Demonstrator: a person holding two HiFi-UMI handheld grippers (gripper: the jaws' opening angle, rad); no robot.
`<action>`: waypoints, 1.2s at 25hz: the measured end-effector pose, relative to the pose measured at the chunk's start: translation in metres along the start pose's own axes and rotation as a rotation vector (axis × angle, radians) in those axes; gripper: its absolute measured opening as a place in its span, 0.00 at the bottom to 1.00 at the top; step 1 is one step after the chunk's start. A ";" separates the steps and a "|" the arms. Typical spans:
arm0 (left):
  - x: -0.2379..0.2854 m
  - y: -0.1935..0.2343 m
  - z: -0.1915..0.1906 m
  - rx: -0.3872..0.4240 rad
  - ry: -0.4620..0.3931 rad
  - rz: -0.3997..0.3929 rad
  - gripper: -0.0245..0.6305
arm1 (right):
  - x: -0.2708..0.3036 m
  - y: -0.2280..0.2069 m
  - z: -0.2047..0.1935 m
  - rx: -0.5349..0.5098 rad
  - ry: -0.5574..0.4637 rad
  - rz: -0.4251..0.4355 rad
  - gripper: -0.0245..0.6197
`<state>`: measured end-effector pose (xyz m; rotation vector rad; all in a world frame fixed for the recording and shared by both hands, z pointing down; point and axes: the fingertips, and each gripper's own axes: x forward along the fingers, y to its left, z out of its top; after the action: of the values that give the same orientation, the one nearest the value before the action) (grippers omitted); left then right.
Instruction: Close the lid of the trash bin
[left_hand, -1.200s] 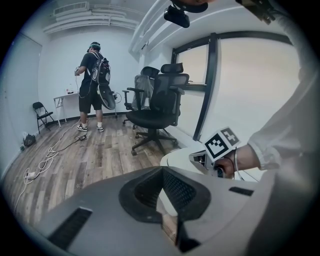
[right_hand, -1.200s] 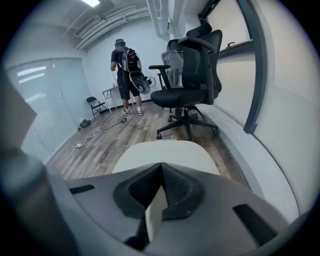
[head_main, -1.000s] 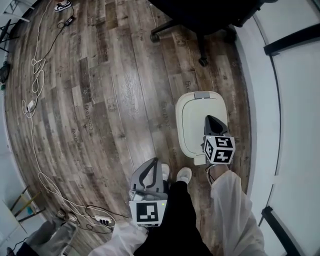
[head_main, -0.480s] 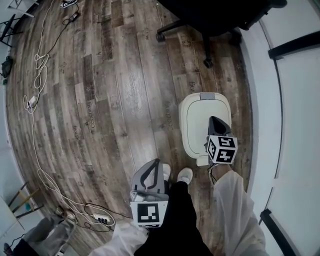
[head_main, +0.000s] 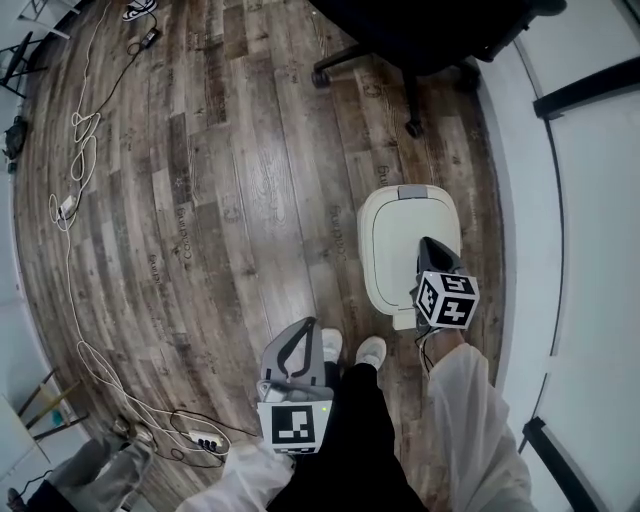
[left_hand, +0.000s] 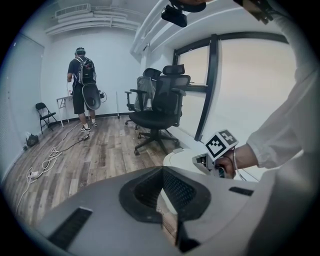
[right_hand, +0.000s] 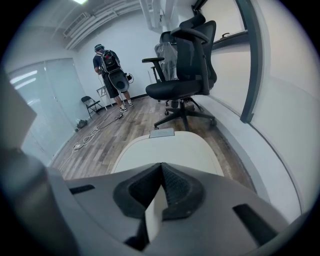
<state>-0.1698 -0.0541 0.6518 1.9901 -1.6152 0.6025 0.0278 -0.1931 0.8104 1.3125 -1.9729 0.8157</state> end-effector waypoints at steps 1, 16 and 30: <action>-0.001 0.000 0.000 0.001 0.002 0.003 0.05 | -0.004 0.000 -0.003 0.007 0.000 0.005 0.07; -0.037 -0.050 0.040 0.111 -0.065 -0.050 0.05 | -0.125 0.004 0.011 0.023 -0.089 -0.011 0.07; -0.135 -0.088 0.164 0.206 -0.116 -0.085 0.05 | -0.342 0.036 0.110 0.076 -0.269 -0.012 0.07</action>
<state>-0.1063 -0.0406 0.4310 2.2689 -1.5801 0.6549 0.0820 -0.0786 0.4728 1.5450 -2.1549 0.7459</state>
